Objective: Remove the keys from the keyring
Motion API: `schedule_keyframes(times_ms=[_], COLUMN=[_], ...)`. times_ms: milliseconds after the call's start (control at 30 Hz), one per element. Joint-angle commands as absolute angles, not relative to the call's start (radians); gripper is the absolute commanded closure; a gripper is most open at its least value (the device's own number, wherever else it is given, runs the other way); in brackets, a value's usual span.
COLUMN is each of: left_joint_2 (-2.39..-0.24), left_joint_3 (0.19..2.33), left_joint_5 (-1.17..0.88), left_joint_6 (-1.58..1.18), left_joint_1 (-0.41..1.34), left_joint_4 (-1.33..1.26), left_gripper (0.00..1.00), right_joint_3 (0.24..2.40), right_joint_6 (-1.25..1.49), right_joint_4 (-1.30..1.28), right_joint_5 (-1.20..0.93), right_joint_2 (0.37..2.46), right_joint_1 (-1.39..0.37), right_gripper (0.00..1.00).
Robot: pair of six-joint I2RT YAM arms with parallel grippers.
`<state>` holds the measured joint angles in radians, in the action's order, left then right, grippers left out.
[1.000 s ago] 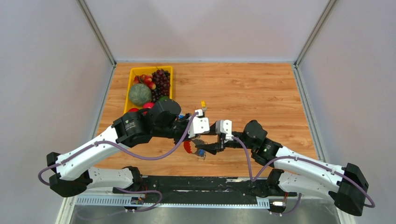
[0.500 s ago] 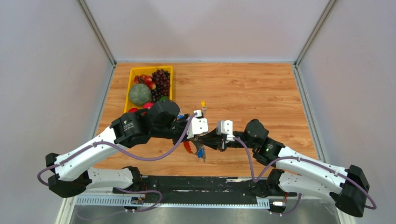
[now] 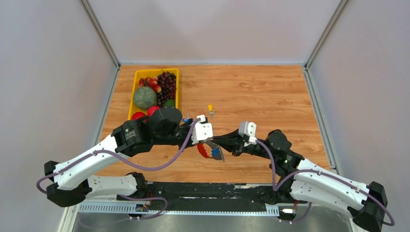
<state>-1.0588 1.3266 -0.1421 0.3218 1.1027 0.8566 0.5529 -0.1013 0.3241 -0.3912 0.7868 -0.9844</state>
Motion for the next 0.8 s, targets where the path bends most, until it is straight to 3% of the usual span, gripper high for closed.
schedule_keyframes(times_ms=[0,133,267,400,767], left_joint_2=[-1.049,-1.062,-1.106,-1.153,-1.372], left_joint_3=[1.226,1.112,1.083,1.081,1.069], left_joint_5=[-0.154,-0.210,-0.203,-0.064,-0.030], left_joint_6=[0.302,0.256,0.204,0.118,-0.034], left_joint_1=[1.105,1.104,1.104,1.080,0.824], left_joint_4=[0.794,0.681,0.615,0.568,0.435], left_gripper=[1.00,1.00,1.00,1.00,1.00], right_joint_3=[0.460,0.405,0.436,0.456,0.418], right_joint_6=[0.068,0.120,0.117,0.107,0.077], right_joint_4=[0.580,0.673,0.569,0.407,0.219], right_joint_5=[-0.212,-0.187,-0.109,0.092,0.321], right_joint_2=[0.675,0.649,0.653,0.617,0.439], right_joint_1=[-0.967,-0.965,-0.966,-0.965,-0.965], right_gripper=[1.00,1.00,1.00,1.00,1.00])
